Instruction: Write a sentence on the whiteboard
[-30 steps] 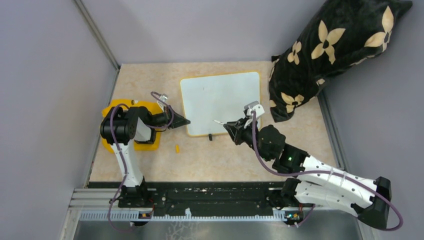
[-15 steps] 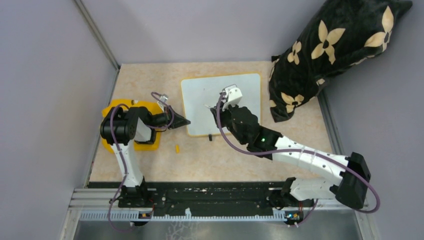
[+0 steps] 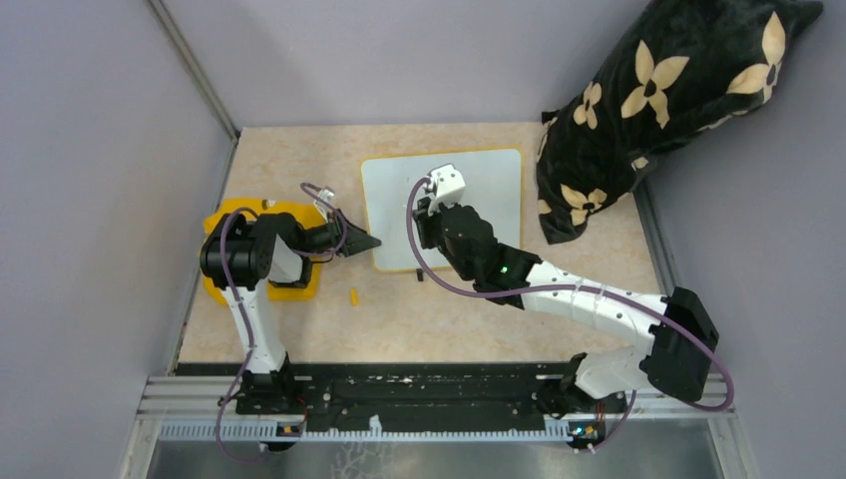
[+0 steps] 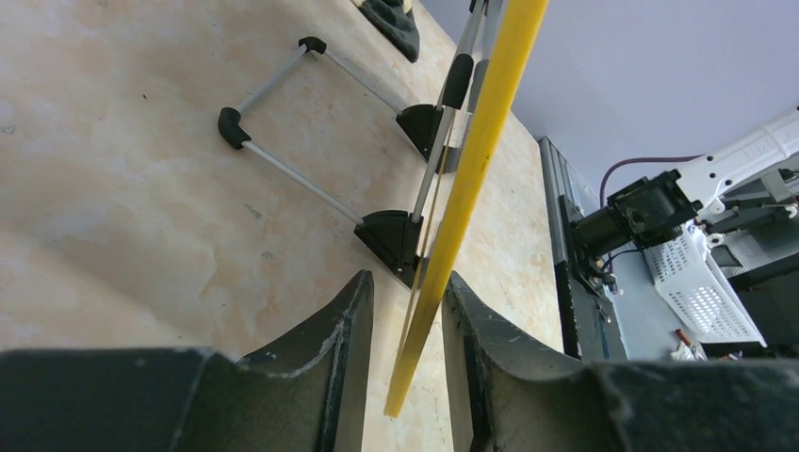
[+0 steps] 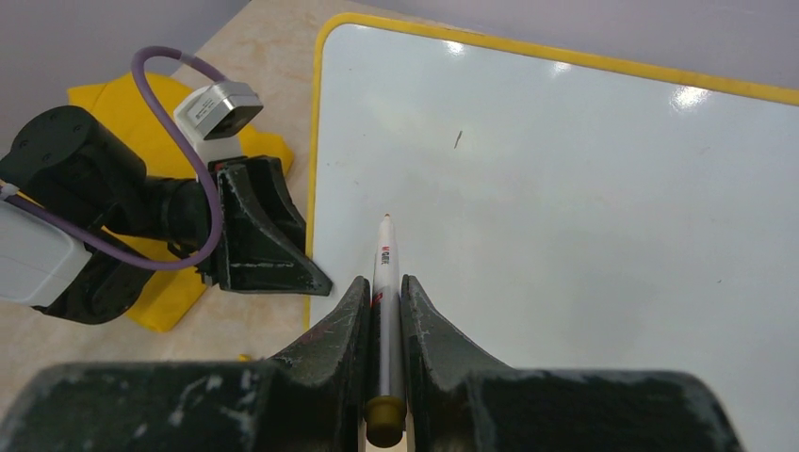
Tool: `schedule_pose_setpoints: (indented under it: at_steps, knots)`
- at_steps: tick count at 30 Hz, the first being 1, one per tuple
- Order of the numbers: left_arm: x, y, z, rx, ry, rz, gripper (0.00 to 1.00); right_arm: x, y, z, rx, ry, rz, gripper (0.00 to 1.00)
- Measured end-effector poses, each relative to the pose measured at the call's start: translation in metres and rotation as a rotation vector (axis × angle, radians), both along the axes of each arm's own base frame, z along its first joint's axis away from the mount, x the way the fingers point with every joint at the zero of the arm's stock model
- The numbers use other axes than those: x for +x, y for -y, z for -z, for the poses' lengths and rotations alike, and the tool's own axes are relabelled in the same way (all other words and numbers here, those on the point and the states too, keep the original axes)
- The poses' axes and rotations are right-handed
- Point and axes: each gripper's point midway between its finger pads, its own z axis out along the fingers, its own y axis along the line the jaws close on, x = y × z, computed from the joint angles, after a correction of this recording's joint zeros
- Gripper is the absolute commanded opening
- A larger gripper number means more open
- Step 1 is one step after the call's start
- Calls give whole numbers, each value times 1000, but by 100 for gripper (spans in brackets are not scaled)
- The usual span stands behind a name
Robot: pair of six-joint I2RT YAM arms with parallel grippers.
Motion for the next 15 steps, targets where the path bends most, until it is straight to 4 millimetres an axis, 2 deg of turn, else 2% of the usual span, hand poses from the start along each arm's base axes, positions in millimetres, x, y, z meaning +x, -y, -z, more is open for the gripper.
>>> schedule_pose_setpoints:
  at_steps: [3,8,15]
  knots:
    - [1,0,0,-3,-6,-7,35,0,-1,-1,4,1,-4,0]
    - [1,0,0,-4,-12,-6,18,-3,-3,-2,12,-1,-23,0]
    - [0,0,-1,-1,-2,2,5,-7,-3,-12,41,8,-39,0]
